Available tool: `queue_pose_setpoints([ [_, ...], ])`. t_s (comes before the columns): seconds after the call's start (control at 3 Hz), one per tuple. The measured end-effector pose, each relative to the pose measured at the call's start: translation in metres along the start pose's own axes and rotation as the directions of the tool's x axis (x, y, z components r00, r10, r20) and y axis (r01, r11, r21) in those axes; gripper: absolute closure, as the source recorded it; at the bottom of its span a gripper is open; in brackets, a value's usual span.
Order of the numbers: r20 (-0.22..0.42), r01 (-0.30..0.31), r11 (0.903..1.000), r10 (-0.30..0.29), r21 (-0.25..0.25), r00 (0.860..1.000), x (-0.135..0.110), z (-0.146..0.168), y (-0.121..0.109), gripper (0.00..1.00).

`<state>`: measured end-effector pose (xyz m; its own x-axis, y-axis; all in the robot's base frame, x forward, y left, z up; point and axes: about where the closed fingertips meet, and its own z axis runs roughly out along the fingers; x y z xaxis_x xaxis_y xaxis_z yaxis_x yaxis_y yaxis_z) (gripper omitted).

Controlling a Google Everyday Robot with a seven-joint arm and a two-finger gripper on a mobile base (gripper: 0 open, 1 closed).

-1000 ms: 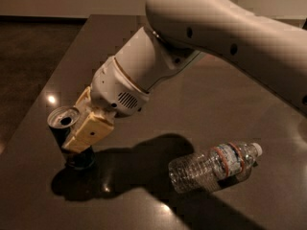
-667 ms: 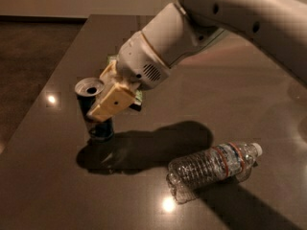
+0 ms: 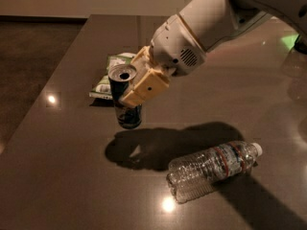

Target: Move redbull can near water bottle

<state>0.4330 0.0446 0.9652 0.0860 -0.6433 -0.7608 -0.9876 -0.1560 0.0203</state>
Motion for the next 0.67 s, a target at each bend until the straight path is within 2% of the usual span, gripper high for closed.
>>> queue_pose_setpoints([
  [0.33, -0.038, 0.018, 0.9993, -0.017, 0.034, 0.999, 0.0205, -0.0264, 0.0081, 1.0],
  [0.67, -0.038, 0.018, 0.9993, -0.017, 0.034, 0.999, 0.0205, -0.0264, 0.0081, 1.0],
])
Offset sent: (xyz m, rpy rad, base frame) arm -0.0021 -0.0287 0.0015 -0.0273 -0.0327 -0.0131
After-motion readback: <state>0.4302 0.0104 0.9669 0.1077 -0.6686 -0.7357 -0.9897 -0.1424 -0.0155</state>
